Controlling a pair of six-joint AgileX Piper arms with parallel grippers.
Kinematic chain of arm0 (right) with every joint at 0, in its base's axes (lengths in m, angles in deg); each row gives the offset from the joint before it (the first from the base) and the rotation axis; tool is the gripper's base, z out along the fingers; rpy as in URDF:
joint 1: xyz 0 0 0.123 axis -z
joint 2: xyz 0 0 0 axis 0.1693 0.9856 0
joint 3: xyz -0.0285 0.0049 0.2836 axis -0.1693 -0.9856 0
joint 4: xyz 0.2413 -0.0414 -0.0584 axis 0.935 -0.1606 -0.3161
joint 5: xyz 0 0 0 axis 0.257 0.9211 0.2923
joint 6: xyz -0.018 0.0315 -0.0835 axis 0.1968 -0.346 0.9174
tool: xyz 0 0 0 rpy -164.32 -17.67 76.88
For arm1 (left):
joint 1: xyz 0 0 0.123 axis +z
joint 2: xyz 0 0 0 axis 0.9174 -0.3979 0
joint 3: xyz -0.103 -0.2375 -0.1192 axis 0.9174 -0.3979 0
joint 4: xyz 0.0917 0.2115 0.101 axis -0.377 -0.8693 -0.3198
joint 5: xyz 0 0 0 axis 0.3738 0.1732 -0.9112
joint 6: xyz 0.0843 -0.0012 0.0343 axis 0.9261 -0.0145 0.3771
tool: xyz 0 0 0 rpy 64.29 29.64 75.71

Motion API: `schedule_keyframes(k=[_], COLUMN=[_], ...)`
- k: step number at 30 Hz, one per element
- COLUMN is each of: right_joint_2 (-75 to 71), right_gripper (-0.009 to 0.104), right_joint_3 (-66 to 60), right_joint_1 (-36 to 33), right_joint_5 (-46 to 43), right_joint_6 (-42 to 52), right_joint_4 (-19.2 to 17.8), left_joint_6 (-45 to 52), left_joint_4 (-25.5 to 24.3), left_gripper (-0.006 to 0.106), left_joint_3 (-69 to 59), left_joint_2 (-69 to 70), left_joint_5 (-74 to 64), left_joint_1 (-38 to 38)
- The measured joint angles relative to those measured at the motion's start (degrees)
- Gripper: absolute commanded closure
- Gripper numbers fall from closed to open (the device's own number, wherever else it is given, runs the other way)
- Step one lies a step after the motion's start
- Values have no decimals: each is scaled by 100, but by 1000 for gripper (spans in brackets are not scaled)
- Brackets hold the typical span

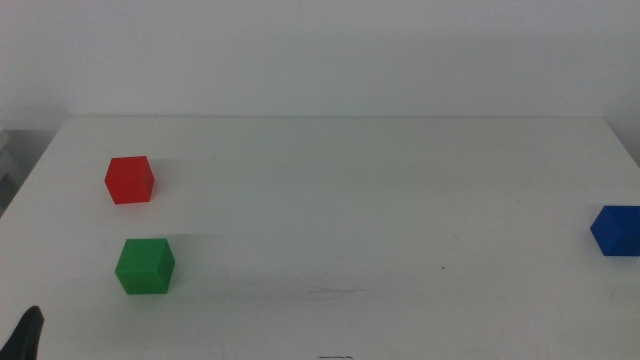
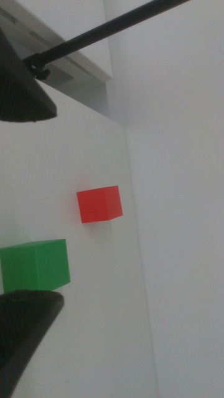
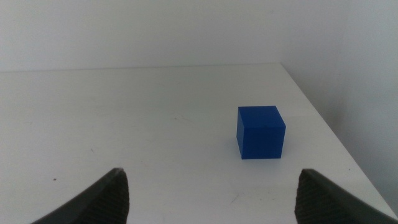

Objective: Stack red cubes first, then green, then blue cubes in a specific spot.

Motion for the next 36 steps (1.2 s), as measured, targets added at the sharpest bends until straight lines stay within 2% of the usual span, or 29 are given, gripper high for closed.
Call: schedule_keyframes(k=[11, 18, 28, 36], right_joint_2=[0, 0, 0, 0], right_gripper=[20, 20, 20, 20], right_joint_3=[0, 0, 0, 0], right_joint_1=[0, 0, 0, 0], right_joint_5=[0, 0, 0, 0], right_joint_6=[0, 0, 0, 0], right_joint_4=[0, 0, 0, 0], left_joint_6=[-236, -492, -431, -113], left_joint_4=[34, 408, 409, 409], left_gripper=[9, 9, 9, 9], left_joint_3=[0, 131, 1775, 3658], left_joint_2=[0, -372, -2541, -4229], left_joint_5=[0, -30, -300, -1878], left_joint_1=[33, 343, 400, 400])
